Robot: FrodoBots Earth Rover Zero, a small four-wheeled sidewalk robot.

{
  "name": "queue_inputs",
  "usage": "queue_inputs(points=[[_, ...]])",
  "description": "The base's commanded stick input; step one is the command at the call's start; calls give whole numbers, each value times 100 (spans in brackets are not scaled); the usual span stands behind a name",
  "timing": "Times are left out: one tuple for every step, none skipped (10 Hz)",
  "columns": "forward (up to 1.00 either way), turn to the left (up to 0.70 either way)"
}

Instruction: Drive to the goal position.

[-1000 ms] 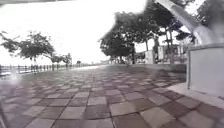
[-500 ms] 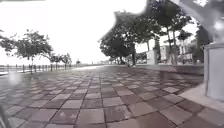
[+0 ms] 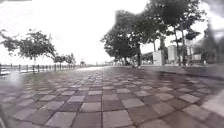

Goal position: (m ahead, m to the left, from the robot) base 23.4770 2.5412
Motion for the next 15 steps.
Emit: queue_inputs(points=[[100, 1], [100, 1], [100, 1], [100, 1], [100, 1], [100, 1], [100, 1], [100, 3], [100, 8], [100, 17], [100, 21], [100, 5], [100, 1], [100, 1], [100, 1]])
